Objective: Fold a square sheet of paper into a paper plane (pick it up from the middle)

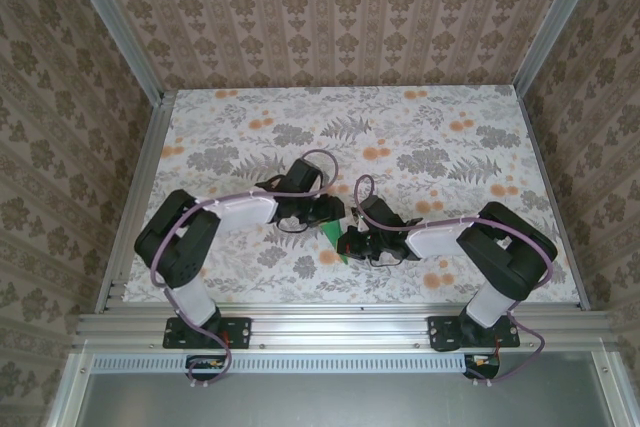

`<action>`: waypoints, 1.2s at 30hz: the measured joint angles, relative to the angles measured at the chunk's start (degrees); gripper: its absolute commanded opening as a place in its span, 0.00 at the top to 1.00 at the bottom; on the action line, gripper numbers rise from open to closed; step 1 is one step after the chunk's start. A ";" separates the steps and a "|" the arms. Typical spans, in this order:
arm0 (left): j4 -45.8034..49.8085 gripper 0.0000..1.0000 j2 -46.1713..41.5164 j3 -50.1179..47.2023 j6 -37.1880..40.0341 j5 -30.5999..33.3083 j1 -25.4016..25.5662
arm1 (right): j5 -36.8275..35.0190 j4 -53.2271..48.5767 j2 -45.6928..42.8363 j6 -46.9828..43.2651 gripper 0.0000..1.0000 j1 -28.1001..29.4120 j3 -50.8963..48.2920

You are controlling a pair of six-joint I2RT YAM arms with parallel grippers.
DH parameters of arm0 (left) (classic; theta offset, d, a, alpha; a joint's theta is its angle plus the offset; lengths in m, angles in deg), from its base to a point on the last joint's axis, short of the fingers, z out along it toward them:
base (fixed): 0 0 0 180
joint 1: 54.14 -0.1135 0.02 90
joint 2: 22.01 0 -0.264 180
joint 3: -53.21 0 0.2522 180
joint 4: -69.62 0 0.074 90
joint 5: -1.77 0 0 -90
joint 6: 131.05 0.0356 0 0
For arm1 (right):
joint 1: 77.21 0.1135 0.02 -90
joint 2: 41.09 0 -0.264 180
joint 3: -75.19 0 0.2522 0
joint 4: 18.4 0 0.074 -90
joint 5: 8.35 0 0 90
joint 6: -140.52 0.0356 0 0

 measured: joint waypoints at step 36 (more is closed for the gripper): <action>-14.51 0.64 -2.03 -11.02 2.78 -2.97 -3.52 | 0.24 -1.36 0.74 0.02 0.96 0.00 1.29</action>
